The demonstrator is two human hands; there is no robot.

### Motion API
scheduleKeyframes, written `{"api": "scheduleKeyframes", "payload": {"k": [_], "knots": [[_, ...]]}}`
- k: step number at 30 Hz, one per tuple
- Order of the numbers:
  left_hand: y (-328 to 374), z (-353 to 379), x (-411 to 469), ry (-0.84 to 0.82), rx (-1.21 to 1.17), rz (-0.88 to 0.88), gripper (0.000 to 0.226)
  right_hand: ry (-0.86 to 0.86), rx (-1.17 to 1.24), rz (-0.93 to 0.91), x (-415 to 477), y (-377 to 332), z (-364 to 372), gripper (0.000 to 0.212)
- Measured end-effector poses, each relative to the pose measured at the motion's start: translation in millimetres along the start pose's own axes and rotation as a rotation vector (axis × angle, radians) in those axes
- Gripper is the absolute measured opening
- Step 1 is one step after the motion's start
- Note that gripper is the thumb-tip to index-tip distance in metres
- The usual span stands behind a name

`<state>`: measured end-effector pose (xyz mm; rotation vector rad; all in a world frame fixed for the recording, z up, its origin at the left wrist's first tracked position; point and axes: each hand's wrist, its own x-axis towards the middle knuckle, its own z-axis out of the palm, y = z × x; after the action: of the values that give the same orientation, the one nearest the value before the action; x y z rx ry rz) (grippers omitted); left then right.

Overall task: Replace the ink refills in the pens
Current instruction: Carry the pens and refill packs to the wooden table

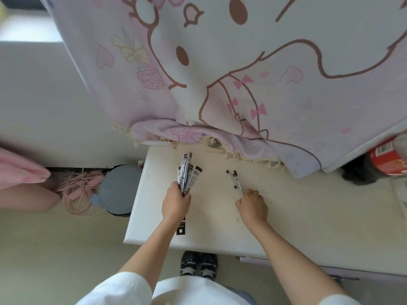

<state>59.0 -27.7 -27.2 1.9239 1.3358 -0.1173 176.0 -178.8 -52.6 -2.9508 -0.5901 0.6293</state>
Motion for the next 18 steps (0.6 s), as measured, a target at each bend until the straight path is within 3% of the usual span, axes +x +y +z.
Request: {"api": "scheduleKeyframes", "payload": {"k": [4,9,18], "knots": [[12.7,-5.2,-1.6,-0.036,-0.144,0.052,0.024,-0.100,0.093,0.017,3.2,0.0,-21.3,0.010],[32.5,-18.0,-11.3,-0.046,-0.234,0.118,0.041,-0.053,0.289,0.036,-2.7,4.6,-47.5,0.015],[48.5,-31.1,-35.7,-0.006,-0.307,0.148,0.029,0.002,0.672,0.006,-25.1,6.2,-81.5,0.014]]}}
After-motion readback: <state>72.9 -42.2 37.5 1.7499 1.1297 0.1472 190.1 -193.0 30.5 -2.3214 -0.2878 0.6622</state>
